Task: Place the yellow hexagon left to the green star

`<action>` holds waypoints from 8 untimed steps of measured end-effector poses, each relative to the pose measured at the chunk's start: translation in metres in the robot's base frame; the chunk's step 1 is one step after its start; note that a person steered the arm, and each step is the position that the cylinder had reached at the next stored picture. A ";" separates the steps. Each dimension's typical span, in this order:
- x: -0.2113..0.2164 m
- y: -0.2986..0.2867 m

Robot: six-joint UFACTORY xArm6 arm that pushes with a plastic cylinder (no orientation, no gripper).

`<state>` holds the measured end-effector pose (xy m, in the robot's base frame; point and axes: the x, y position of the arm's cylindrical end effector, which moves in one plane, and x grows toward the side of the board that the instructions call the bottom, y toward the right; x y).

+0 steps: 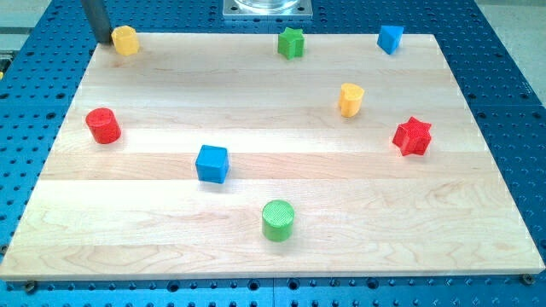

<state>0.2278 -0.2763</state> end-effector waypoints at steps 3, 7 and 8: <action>0.016 -0.028; -0.036 0.091; 0.024 0.059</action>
<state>0.2515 -0.2173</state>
